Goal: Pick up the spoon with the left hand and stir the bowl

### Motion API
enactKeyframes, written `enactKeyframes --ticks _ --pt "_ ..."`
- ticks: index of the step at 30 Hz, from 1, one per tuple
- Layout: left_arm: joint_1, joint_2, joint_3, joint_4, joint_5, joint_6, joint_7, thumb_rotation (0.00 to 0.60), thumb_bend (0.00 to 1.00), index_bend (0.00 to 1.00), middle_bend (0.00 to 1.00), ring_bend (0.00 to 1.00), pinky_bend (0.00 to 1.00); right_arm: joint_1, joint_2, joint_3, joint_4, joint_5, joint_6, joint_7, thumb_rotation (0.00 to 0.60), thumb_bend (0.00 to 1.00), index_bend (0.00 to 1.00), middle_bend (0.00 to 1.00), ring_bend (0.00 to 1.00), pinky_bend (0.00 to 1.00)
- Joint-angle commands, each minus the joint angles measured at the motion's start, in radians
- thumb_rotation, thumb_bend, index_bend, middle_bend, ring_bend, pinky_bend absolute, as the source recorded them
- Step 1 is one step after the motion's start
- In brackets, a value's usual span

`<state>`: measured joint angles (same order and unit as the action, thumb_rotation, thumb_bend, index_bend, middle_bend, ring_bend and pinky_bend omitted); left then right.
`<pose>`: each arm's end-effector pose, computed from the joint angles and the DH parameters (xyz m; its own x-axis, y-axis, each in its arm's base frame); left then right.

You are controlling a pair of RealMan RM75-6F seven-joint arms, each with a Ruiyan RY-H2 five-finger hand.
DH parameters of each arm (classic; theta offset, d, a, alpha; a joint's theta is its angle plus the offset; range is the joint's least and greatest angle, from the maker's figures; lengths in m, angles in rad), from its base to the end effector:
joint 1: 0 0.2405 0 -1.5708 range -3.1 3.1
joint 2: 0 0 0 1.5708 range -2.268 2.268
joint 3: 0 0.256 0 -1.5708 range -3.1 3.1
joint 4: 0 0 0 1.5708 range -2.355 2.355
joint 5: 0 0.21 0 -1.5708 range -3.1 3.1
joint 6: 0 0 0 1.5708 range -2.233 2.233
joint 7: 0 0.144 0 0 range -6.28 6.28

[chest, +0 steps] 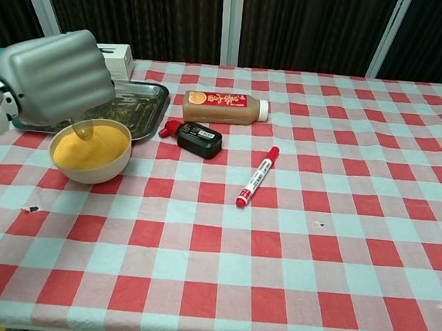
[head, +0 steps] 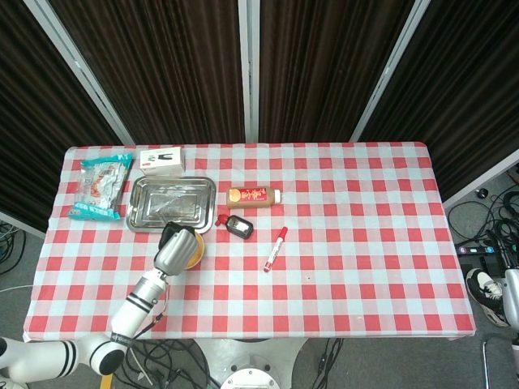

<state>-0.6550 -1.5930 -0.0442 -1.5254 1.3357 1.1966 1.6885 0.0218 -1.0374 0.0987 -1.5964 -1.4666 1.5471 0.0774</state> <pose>-0.1463 0.2911 -0.0210 0.8910 -0.4370 -0.1234 -0.2469 -0.2382 -0.9393 -0.3259 -0.1707 0.2045 0.4117 0.0916 0.9067 -0.9108 0.0751 0.4060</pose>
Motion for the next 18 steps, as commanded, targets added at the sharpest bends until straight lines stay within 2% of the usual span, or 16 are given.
enactKeyframes --ticks 1,4,6,9,13,15,18 --pt "-0.038 -0.007 0.048 0.135 0.205 0.016 -0.279 0.6 0.43 0.74 0.98 0.97 1.0 -0.001 0.0 -0.001 0.001 -0.001 0.0 0.003 0.6 0.19 0.06 0.23 0.02 0.07" --pt "-0.034 -0.016 0.05 0.181 0.228 0.027 -0.321 0.6 0.43 0.74 0.98 0.97 1.0 -0.001 -0.001 -0.001 0.001 -0.004 0.0 0.003 0.6 0.19 0.06 0.23 0.02 0.07" --pt "-0.025 -0.017 0.045 0.186 0.204 0.013 -0.307 0.6 0.43 0.73 0.98 0.97 1.0 -0.002 -0.001 -0.001 0.001 -0.006 0.003 0.003 0.6 0.19 0.06 0.23 0.02 0.07" --pt "-0.007 -0.01 0.03 0.151 0.137 -0.012 -0.238 0.6 0.43 0.69 0.97 0.96 1.0 -0.004 0.001 0.0 -0.001 -0.005 0.006 0.002 0.6 0.19 0.06 0.23 0.02 0.07" --pt "0.014 0.011 0.01 0.074 0.018 -0.039 -0.093 0.6 0.43 0.69 0.97 0.96 1.0 -0.005 0.002 0.0 -0.006 -0.006 0.007 -0.001 0.6 0.19 0.06 0.23 0.02 0.07" --pt "0.014 0.019 0.007 0.049 -0.008 -0.042 -0.06 0.6 0.43 0.69 0.96 0.96 1.0 -0.004 0.002 0.0 -0.007 -0.006 0.006 -0.002 0.6 0.19 0.06 0.23 0.02 0.07" --pt "0.005 0.03 0.008 0.042 0.021 -0.039 -0.13 0.6 0.43 0.69 0.97 0.96 1.0 -0.003 0.001 -0.001 -0.007 -0.005 0.003 -0.003 0.6 0.19 0.06 0.23 0.02 0.07"
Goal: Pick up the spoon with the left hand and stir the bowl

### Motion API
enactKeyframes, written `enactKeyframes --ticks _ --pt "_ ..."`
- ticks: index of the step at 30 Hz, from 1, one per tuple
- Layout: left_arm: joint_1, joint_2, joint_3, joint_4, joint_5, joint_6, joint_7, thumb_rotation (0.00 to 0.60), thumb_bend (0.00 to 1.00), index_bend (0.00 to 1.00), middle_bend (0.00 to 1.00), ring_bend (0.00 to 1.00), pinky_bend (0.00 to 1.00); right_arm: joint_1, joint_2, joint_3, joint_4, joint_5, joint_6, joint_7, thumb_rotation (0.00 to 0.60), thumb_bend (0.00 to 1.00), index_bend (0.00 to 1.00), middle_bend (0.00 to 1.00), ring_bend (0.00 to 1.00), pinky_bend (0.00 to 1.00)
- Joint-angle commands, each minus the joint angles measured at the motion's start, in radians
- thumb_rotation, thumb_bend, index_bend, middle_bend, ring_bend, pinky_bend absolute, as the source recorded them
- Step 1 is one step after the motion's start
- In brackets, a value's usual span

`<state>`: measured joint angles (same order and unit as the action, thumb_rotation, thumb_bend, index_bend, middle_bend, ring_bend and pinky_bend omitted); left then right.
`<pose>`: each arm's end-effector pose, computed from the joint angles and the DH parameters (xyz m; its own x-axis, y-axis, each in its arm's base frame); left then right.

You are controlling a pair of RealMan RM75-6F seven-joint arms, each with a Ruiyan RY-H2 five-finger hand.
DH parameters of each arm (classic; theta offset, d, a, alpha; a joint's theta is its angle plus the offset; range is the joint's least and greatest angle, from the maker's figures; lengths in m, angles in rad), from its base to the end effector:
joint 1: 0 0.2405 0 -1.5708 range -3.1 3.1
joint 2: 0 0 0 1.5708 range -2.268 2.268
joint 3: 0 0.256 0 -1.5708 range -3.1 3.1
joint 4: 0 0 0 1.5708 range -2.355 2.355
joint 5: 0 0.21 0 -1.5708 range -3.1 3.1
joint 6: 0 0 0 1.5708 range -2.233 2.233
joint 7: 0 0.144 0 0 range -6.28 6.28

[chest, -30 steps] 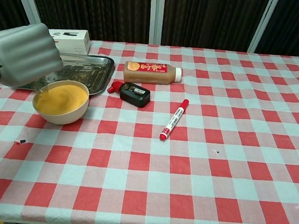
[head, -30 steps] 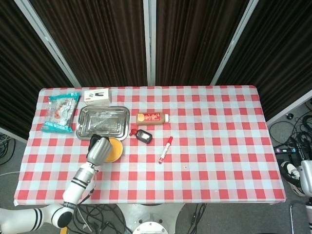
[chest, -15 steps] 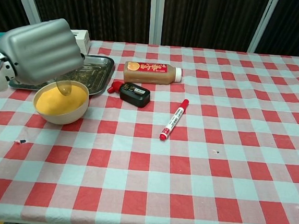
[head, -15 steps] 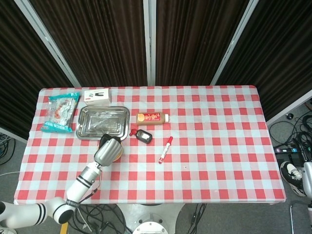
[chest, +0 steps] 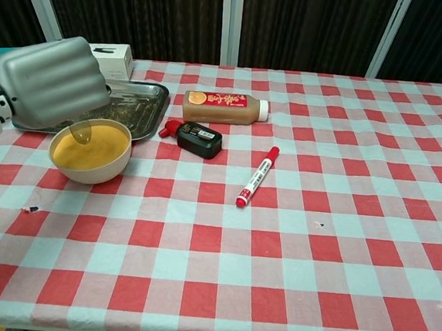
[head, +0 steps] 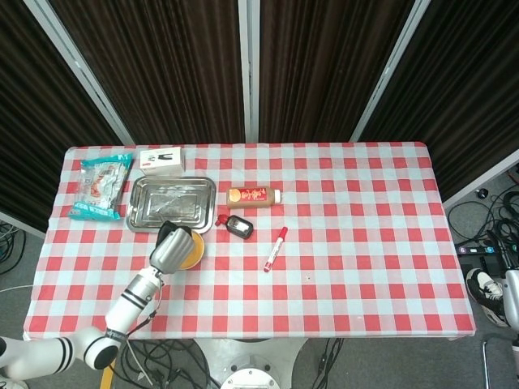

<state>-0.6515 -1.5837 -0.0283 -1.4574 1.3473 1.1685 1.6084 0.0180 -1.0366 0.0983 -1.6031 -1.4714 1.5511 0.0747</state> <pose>-0.1653 0.2978 -0.0211 0.8987 -0.4198 -0.1266 -0.2542 -0.2636 -0.9306 -0.3246 -0.1694 0.2041 0.4094 0.0929 0.9076 -0.9119 0.0731 0.4039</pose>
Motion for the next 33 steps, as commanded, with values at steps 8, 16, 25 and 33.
enactKeyframes --ticks 8,16,25,33 --pt "-0.016 0.029 0.009 0.089 0.206 0.052 -0.449 0.6 0.43 0.69 0.98 0.96 1.0 -0.002 0.0 0.001 -0.001 0.005 0.0 0.0 0.6 0.19 0.06 0.24 0.02 0.07" --pt "-0.006 0.02 0.011 0.123 0.2 0.03 -0.602 0.6 0.42 0.66 0.98 0.96 1.0 -0.001 -0.001 0.0 0.003 0.004 -0.006 0.0 0.6 0.19 0.06 0.23 0.02 0.07" --pt "0.003 0.004 0.0 0.137 0.155 -0.011 -0.598 0.6 0.42 0.64 0.97 0.96 1.0 -0.001 0.001 0.0 -0.005 0.004 -0.007 -0.01 0.6 0.19 0.06 0.24 0.02 0.07" --pt "0.005 0.006 -0.03 0.148 0.125 -0.007 -0.601 0.6 0.42 0.64 0.96 0.96 1.0 -0.002 0.0 0.0 -0.008 0.005 -0.005 -0.015 0.6 0.19 0.06 0.24 0.02 0.07"
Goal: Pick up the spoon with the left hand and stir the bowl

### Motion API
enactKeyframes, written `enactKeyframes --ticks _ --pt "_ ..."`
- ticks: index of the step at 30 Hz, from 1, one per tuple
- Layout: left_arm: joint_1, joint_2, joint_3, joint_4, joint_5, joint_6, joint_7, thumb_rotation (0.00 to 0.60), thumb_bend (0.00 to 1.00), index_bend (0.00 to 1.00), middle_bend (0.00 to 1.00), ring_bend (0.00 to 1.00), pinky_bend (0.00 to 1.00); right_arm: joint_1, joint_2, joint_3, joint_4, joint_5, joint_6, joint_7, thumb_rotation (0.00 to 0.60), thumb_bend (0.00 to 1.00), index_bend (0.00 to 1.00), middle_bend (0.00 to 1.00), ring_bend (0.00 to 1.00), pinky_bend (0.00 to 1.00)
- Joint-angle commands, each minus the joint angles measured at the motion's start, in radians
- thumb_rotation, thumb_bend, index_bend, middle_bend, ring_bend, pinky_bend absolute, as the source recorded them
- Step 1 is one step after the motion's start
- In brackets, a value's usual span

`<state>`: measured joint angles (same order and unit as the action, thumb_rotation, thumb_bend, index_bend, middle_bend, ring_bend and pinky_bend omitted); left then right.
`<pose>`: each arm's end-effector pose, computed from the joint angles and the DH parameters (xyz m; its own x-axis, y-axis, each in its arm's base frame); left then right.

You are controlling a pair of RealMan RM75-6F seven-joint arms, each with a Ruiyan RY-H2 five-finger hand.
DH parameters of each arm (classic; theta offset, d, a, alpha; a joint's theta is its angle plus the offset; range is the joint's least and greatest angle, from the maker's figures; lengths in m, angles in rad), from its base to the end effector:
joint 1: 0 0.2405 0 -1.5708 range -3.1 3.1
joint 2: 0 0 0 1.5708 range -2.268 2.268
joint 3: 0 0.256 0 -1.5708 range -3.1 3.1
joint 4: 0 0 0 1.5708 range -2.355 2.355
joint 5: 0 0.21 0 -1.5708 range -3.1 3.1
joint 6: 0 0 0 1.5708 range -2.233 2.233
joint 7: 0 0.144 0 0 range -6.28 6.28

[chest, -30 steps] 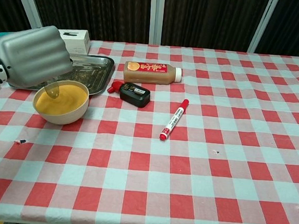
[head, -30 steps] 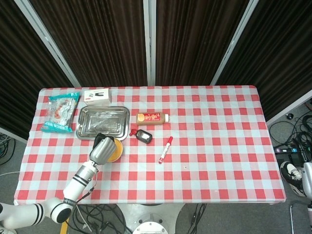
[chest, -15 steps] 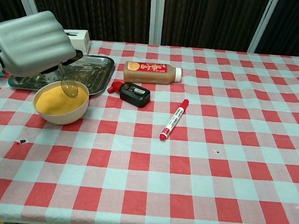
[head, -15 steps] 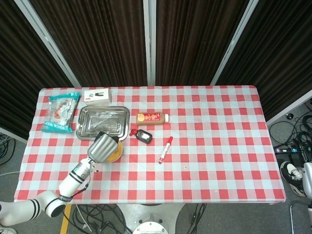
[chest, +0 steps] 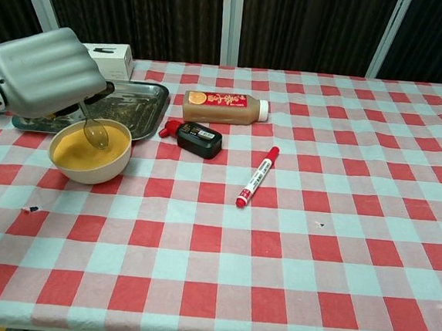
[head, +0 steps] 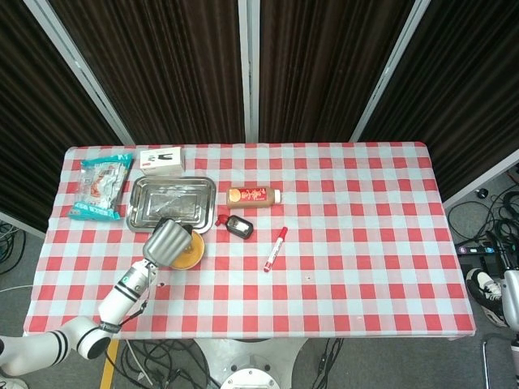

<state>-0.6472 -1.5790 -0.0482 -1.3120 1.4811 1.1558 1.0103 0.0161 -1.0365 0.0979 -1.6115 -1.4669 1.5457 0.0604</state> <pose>-0.1799 0.3158 -0.0117 0.9000 -0.3336 0.2805 0.1294 -0.4101 -0.9028 -0.3244 -0.1687 0.2027 0.4148 0.0853 0.9059 -0.9091 0.0801 0.4087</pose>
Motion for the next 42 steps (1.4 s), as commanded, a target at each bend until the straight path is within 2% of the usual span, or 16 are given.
enactKeyframes --ticks 1,9,12,16,24,30,33,35,37,39,42 --pt "0.001 0.002 -0.018 0.002 -0.02 0.004 -0.005 0.6 0.42 0.64 0.96 0.96 1.0 0.0 0.0 0.001 0.0 0.001 0.001 -0.001 0.6 0.19 0.06 0.24 0.02 0.07" --pt "-0.019 -0.008 -0.122 0.021 -0.176 -0.053 -0.082 0.6 0.42 0.63 0.96 0.96 1.0 -0.002 0.0 0.0 -0.001 0.002 0.001 -0.002 0.6 0.19 0.06 0.24 0.02 0.07" --pt "-0.04 -0.017 -0.184 0.029 -0.29 -0.123 -0.155 0.6 0.42 0.61 0.96 0.96 1.0 -0.003 -0.001 0.0 0.0 0.003 0.002 -0.001 0.6 0.19 0.06 0.23 0.02 0.07" --pt "-0.078 -0.043 -0.249 0.107 -0.417 -0.191 -0.21 0.6 0.42 0.6 0.96 0.96 1.0 -0.007 -0.001 -0.002 0.004 0.002 0.005 0.004 0.6 0.19 0.06 0.24 0.02 0.07" --pt "-0.123 -0.111 -0.254 0.277 -0.506 -0.268 -0.282 0.6 0.4 0.52 0.96 0.96 1.0 -0.005 -0.005 0.0 0.006 0.01 -0.003 0.004 0.6 0.19 0.06 0.23 0.02 0.07" --pt "-0.133 -0.128 -0.24 0.317 -0.542 -0.291 -0.298 0.6 0.33 0.43 0.93 0.95 1.0 -0.004 -0.003 0.003 0.007 0.015 -0.006 0.004 0.6 0.19 0.06 0.23 0.02 0.07" --pt "-0.121 -0.104 -0.253 0.27 -0.558 -0.265 -0.326 0.6 0.31 0.35 0.89 0.93 1.0 -0.003 -0.002 0.004 0.007 0.015 -0.007 0.006 0.6 0.19 0.06 0.23 0.02 0.07" --pt "-0.096 -0.066 -0.273 0.201 -0.559 -0.226 -0.382 0.6 0.3 0.3 0.84 0.87 1.0 -0.003 -0.001 0.005 0.008 0.016 -0.007 0.007 0.6 0.19 0.06 0.23 0.02 0.07" --pt "-0.062 -0.013 -0.286 0.125 -0.554 -0.185 -0.435 0.6 0.3 0.27 0.76 0.77 0.99 -0.003 0.001 0.006 0.01 0.02 -0.01 0.011 0.6 0.19 0.06 0.23 0.02 0.07" --pt "-0.024 0.04 -0.286 0.058 -0.544 -0.145 -0.471 0.6 0.3 0.27 0.67 0.65 0.93 -0.002 0.003 0.006 0.014 0.021 -0.012 0.015 0.6 0.19 0.06 0.23 0.02 0.07" --pt "0.054 0.13 -0.265 -0.054 -0.515 -0.074 -0.534 0.6 0.3 0.27 0.58 0.54 0.77 0.0 0.008 0.003 0.022 0.016 -0.02 0.028 0.6 0.19 0.06 0.23 0.02 0.07"
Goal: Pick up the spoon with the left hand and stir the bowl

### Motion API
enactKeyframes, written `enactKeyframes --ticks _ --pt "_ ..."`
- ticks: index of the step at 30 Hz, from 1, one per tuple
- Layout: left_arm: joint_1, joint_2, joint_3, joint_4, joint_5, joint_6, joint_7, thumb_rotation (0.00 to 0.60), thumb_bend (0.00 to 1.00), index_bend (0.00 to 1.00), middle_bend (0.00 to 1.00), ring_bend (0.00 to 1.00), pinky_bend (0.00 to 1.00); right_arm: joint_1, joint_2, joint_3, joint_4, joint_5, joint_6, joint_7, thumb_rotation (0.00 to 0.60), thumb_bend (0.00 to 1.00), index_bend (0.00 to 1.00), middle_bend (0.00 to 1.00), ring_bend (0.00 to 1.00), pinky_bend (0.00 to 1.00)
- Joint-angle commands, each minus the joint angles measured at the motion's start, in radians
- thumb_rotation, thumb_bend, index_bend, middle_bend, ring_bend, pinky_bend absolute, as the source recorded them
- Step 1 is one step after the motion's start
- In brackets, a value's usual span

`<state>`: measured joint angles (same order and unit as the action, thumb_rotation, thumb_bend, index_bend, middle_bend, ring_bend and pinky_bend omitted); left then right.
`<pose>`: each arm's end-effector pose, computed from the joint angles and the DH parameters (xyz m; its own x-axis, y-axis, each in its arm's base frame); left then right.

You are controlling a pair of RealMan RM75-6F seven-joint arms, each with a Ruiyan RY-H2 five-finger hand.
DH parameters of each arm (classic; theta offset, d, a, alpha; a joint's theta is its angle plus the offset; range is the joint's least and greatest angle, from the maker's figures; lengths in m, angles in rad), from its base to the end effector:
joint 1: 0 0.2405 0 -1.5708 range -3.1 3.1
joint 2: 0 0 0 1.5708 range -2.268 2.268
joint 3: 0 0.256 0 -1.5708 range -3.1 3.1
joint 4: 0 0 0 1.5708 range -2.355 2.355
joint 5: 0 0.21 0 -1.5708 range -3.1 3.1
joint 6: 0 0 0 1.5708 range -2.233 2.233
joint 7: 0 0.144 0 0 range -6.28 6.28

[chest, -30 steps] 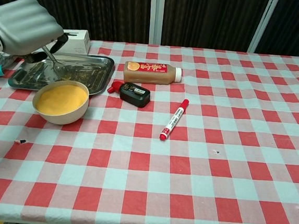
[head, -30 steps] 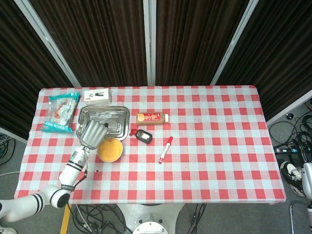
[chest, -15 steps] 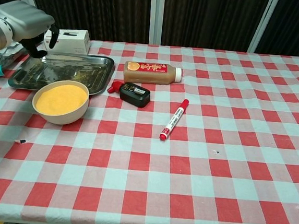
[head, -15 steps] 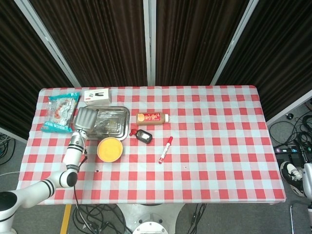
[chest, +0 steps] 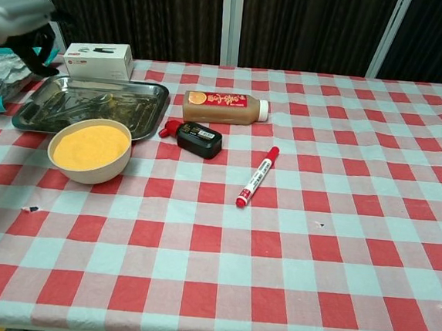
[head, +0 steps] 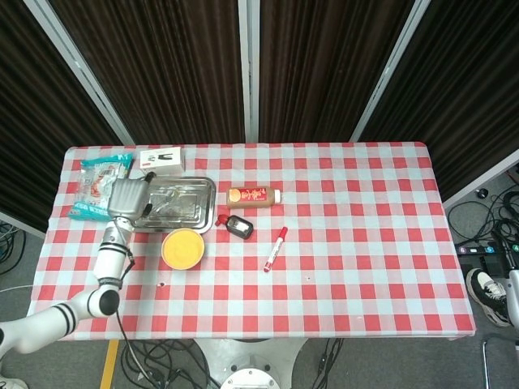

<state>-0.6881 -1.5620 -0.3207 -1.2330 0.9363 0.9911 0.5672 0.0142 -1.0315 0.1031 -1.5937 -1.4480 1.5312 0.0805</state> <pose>-0.2168 0.3990 0.0386 0.5953 0.1088 0.7961 0.8031 -0.0487 -0.5938 -0.3310 -0.1690 0.2067 0.4159 0.0790 0.9060 -0.9075 0.1011 0.4078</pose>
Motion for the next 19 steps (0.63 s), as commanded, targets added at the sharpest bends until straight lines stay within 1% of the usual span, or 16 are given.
enactKeyframes --ticks 1,2,5,8,10,16,19 --pt "0.13 0.152 0.024 -0.178 0.049 0.111 -0.125 0.6 0.3 0.28 0.53 0.48 0.67 0.003 0.006 -0.004 0.009 -0.005 -0.011 0.017 0.6 0.19 0.06 0.23 0.02 0.07" --pt "0.156 0.184 0.042 -0.208 0.073 0.122 -0.153 0.6 0.3 0.28 0.48 0.43 0.59 0.005 0.008 -0.006 0.011 -0.007 -0.016 0.023 0.6 0.19 0.06 0.22 0.02 0.08" --pt "0.247 0.264 0.097 -0.277 0.152 0.196 -0.244 0.6 0.27 0.28 0.38 0.33 0.47 0.012 0.013 -0.015 0.019 -0.025 -0.03 0.051 0.6 0.2 0.06 0.21 0.01 0.08" --pt "0.345 0.299 0.154 -0.293 0.23 0.319 -0.311 0.6 0.23 0.28 0.34 0.3 0.41 0.018 0.012 -0.025 0.029 -0.055 -0.032 0.075 0.6 0.2 0.06 0.19 0.01 0.07" --pt "0.405 0.317 0.196 -0.294 0.281 0.386 -0.355 0.6 0.21 0.28 0.34 0.29 0.39 0.02 0.005 -0.029 0.038 -0.073 -0.026 0.082 0.6 0.2 0.06 0.19 0.01 0.07" --pt "0.54 0.342 0.279 -0.308 0.383 0.555 -0.397 0.6 0.17 0.28 0.33 0.28 0.35 0.014 -0.026 -0.049 0.061 -0.107 -0.007 0.081 0.6 0.2 0.06 0.19 0.0 0.06" --pt "0.583 0.354 0.314 -0.318 0.426 0.597 -0.41 0.6 0.17 0.28 0.33 0.28 0.34 0.008 -0.033 -0.058 0.063 -0.106 -0.006 0.076 0.6 0.2 0.06 0.19 0.01 0.06"
